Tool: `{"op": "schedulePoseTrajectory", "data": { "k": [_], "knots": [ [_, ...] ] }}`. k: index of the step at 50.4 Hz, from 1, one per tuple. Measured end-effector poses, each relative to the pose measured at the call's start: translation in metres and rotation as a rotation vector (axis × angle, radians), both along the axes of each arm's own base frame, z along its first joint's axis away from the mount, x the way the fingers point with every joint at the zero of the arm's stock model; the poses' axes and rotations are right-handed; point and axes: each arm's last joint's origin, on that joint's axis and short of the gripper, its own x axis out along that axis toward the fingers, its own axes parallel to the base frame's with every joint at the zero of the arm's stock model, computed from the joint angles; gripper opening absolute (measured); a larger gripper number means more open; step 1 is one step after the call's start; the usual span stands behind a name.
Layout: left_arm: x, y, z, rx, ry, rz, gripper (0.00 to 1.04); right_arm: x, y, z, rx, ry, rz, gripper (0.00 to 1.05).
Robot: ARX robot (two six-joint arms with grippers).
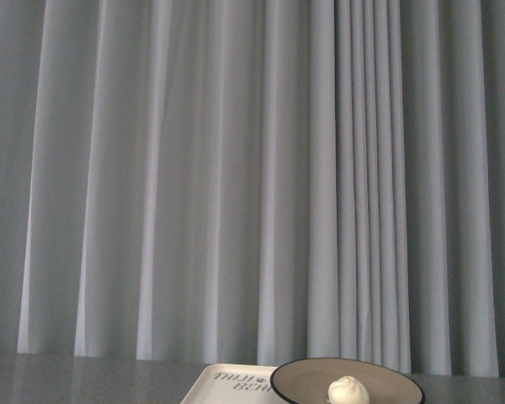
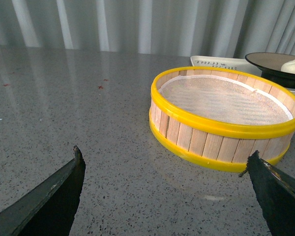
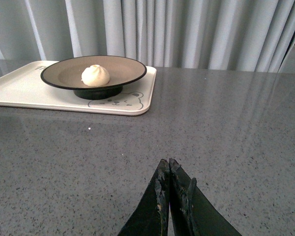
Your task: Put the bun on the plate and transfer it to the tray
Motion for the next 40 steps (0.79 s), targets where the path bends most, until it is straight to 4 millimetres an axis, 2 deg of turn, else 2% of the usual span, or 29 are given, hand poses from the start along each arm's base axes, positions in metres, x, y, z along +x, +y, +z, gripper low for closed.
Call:
{"op": "schedulePoseTrajectory", "data": {
  "k": [12,19,40],
  "knots": [
    [0.0,0.0,0.0,0.0,0.0,0.0,0.98,-0.022,0.0,-0.008,0.0,-0.001,0.0,0.02],
    [0.0,0.0,0.0,0.0,0.0,0.0,0.98,-0.031,0.0,-0.019,0.0,0.005,0.0,0.02],
    [0.0,0.0,0.0,0.0,0.0,0.0,0.98,-0.047,0.0,-0.013,0.0,-0.018,0.0,0.02]
  ]
}}
